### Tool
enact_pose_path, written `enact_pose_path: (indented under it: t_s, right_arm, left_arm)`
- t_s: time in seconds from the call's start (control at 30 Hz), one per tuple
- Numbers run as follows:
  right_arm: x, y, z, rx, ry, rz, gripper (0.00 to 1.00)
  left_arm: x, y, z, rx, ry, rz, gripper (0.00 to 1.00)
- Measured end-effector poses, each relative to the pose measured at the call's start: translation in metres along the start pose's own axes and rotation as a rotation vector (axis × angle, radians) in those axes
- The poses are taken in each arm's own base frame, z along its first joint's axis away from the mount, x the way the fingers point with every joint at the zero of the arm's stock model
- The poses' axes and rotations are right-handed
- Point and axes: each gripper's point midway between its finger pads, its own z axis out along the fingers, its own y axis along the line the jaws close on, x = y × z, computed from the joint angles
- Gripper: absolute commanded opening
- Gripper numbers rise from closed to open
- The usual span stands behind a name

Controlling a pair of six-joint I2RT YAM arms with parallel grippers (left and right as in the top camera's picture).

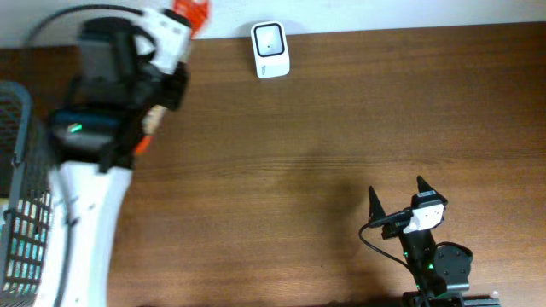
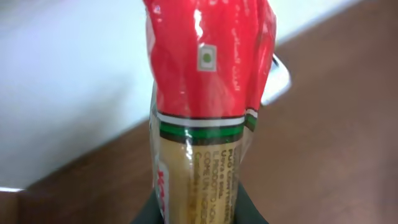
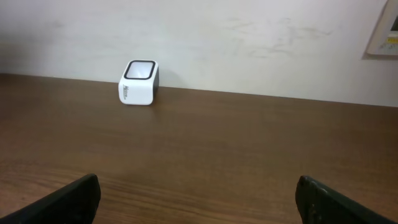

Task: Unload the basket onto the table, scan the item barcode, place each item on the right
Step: 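Lift the red-capped pasta pack from the basket with the left gripper, place it center, then move the small green tissue pack from basket to table with left gripper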

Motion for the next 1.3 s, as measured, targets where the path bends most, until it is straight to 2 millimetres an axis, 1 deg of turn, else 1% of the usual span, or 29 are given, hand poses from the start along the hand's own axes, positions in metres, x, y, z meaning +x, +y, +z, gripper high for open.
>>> enact_pose_path:
  t_s: [0.03, 0.1, 0.13, 0.2, 0.23, 0.33, 0.37, 0.4, 0.43, 0.47, 0.5, 0.63, 0.67, 0.73, 0.8, 0.83, 0.87, 0.9, 0.93, 0.97, 1.0, 1.03, 1.07, 1.1, 1.13, 1.17, 1.23, 1.27, 1.3]
  right_arm:
    - [0.0, 0.0, 0.0, 0.0, 0.0, 0.0, 0.99]
    - [0.0, 0.0, 0.0, 0.0, 0.0, 0.0, 0.99]
    - [0.0, 0.0, 0.0, 0.0, 0.0, 0.0, 0.99]
    - [0.0, 0.0, 0.0, 0.0, 0.0, 0.0, 0.99]
    - [0.0, 0.0, 0.0, 0.0, 0.0, 0.0, 0.99]
    - [0.0, 0.0, 0.0, 0.0, 0.0, 0.0, 0.99]
    - [0.0, 0.0, 0.0, 0.0, 0.0, -0.001, 0.98]
    - [0.0, 0.0, 0.0, 0.0, 0.0, 0.0, 0.99]
    - [0.0, 0.0, 0.0, 0.0, 0.0, 0.0, 0.99]
    - [0.0, 0.0, 0.0, 0.0, 0.0, 0.0, 0.99]
    - [0.0, 0.0, 0.0, 0.0, 0.0, 0.0, 0.99]
    - [0.0, 0.0, 0.0, 0.0, 0.0, 0.0, 0.99]
    - [0.0, 0.0, 0.0, 0.0, 0.0, 0.0, 0.99]
    - [0.0, 0.0, 0.0, 0.0, 0.0, 0.0, 0.99]
    - [0.0, 0.0, 0.0, 0.0, 0.0, 0.0, 0.99]
    - [0.0, 0.0, 0.0, 0.0, 0.0, 0.0, 0.99]
    - [0.0, 0.0, 0.0, 0.0, 0.0, 0.0, 0.99]
    - [0.0, 0.0, 0.0, 0.0, 0.0, 0.0, 0.99]
    - [0.0, 0.0, 0.0, 0.0, 0.0, 0.0, 0.99]
    - [0.0, 0.0, 0.0, 0.0, 0.0, 0.0, 0.98]
    - [0.0, 0.0, 0.0, 0.0, 0.0, 0.0, 0.98]
    - [0.0, 0.0, 0.0, 0.0, 0.0, 0.0, 0.99]
    - [0.0, 0.0, 0.0, 0.0, 0.001, 0.0, 0.99]
    - [0.0, 0.0, 0.0, 0.0, 0.0, 0.0, 0.99]
    - [0.0, 0.0, 0.0, 0.0, 0.0, 0.001, 0.99]
    - [0.0, 0.0, 0.0, 0.0, 0.0, 0.0, 0.99]
    - [0.0, 0.0, 0.0, 0.0, 0.0, 0.0, 0.99]
    - [0.0, 0.0, 0.0, 0.0, 0.0, 0.0, 0.99]
    - [0.0, 0.0, 0.0, 0.0, 0.0, 0.0, 0.99]
  left_arm:
    - [0.007, -0.028, 0.017, 0.07, 0.051, 0.032, 0.0]
    - [0.029, -0.14, 0.076, 0.366, 0.172, 0.133, 0.0]
    - [0.047, -0.188, 0.095, 0.503, 0.23, 0.153, 0.0]
    - [0.076, -0.245, 0.118, 0.655, 0.331, 0.12, 0.0]
    - [0.089, -0.263, 0.129, 0.688, 0.392, 0.049, 0.0]
    - [0.107, -0.278, 0.159, 0.646, 0.503, -0.197, 0.0]
    - [0.116, -0.286, 0.177, 0.612, 0.55, -0.333, 0.0]
    - [0.124, -0.29, 0.186, 0.591, 0.59, -0.402, 0.0]
    - [0.135, -0.295, 0.195, 0.548, 0.651, -0.533, 0.99]
    - [0.145, -0.299, 0.202, 0.518, 0.698, -0.603, 0.99]
    - [0.146, -0.3, 0.204, 0.504, 0.71, -0.646, 0.99]
    - [0.136, -0.293, 0.206, 0.508, 0.704, -0.714, 0.99]
    - [0.127, -0.277, 0.207, 0.504, 0.676, -0.705, 0.99]
    - [0.087, -0.211, 0.197, 0.471, 0.552, -0.677, 0.99]
    - [0.03, -0.104, 0.156, 0.391, 0.33, -0.634, 0.99]
    - [0.015, -0.052, 0.127, 0.33, 0.244, -0.628, 0.99]
    - [0.012, -0.012, 0.104, 0.272, 0.191, -0.638, 0.99]
    - [0.021, 0.047, 0.069, 0.159, 0.146, -0.671, 0.99]
    - [0.039, 0.105, 0.033, 0.018, 0.115, -0.721, 0.99]
    - [0.06, 0.139, 0.004, -0.095, 0.127, -0.769, 0.99]
    - [0.092, 0.177, -0.034, -0.251, 0.155, -0.843, 0.99]
    - [0.117, 0.205, -0.064, -0.381, 0.172, -0.911, 0.99]
    - [0.157, 0.228, -0.092, -0.507, 0.232, -1.012, 0.99]
    - [0.18, 0.235, -0.105, -0.558, 0.275, -1.08, 0.99]
    - [0.214, 0.243, -0.117, -0.622, 0.334, -1.165, 0.99]
    - [0.248, 0.244, -0.118, -0.655, 0.405, -1.245, 0.99]
    - [0.317, 0.239, -0.11, -0.7, 0.558, -1.359, 1.0]
    - [0.346, 0.231, -0.106, -0.713, 0.631, -1.395, 0.98]
    - [0.366, 0.228, -0.103, -0.732, 0.664, -1.414, 0.94]
